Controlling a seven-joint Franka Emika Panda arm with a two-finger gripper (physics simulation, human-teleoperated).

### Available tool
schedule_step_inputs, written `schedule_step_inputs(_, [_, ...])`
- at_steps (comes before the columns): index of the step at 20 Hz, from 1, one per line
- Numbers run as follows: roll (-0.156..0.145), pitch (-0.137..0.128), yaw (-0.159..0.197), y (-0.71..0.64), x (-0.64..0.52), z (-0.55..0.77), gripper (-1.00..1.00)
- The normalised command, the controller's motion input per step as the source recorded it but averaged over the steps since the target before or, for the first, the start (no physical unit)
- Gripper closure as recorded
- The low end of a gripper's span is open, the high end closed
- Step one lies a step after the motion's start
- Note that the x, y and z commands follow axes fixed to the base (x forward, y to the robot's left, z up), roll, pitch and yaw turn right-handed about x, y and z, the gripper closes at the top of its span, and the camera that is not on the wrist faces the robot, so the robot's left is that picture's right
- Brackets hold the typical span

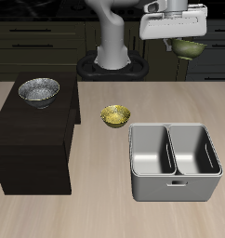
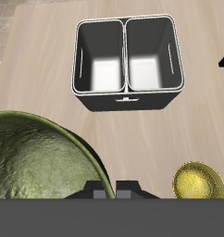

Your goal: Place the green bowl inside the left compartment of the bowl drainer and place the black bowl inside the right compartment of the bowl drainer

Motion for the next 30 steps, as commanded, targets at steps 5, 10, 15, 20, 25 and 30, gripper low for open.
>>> schedule_step_inputs(5, [-0.036, 0.010, -0.009, -0.07, 0.22, 0.19, 1.00])
schedule_step_inputs(10, [-0.001, 0.020, -0.011, -0.02, 0.25, 0.23, 1.00])
schedule_step_inputs(15, [0.003, 0.037, -0.006, -0.01, 0.30, 0.14, 1.00])
schedule_step_inputs(20, [0.036, 0.044, -0.003, -0.01, 0.36, 0.11, 1.00])
schedule_step_inputs(25, [0.023, 0.022, 0.003, 0.01, 0.23, 0.03, 1.00])
schedule_step_inputs(30, [0.028, 0.031, 0.007, 0.06, 0.27, 0.01, 1.00])
